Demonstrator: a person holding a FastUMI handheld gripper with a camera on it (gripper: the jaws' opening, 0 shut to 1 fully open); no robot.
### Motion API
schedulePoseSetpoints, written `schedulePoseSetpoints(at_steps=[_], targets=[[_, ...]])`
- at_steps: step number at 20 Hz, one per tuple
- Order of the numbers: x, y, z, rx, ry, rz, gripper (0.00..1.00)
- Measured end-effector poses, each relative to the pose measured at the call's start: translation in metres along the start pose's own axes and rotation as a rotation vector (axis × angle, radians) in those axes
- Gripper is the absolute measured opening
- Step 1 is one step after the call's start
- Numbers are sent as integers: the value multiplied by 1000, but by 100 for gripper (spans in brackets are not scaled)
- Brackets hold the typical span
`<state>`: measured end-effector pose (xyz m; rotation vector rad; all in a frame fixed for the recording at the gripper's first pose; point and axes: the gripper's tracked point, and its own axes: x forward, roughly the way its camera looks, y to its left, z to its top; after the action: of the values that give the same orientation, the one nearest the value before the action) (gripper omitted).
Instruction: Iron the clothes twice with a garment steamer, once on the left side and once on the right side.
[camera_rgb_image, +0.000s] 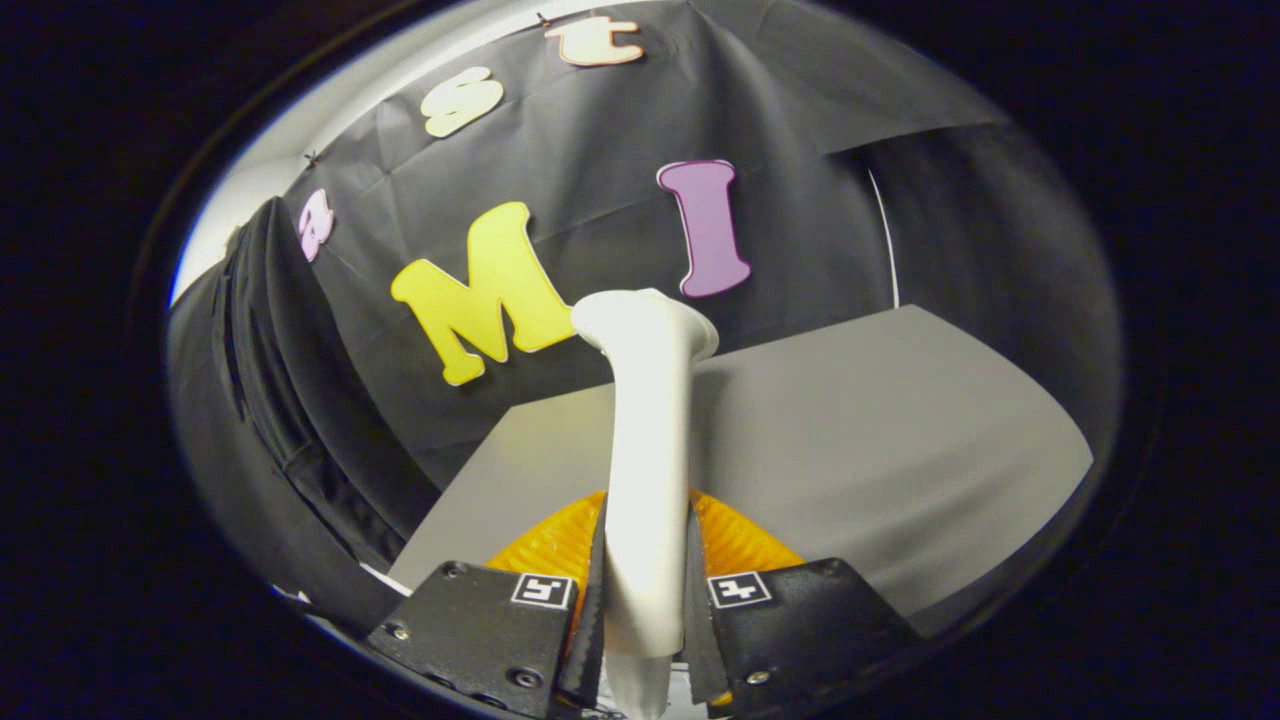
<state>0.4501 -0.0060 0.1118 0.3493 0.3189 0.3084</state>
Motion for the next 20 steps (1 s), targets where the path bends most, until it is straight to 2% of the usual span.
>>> schedulePoseSetpoints(at_steps=[4, 10, 15, 20], targets=[[-37, 21, 21, -4, -62, 11, 36], [-91, 87, 49, 8, -175, 30, 36], [-123, 169, 61, -4, -251, 58, 36], [-152, 264, 61, -20, -310, 123, 36]])
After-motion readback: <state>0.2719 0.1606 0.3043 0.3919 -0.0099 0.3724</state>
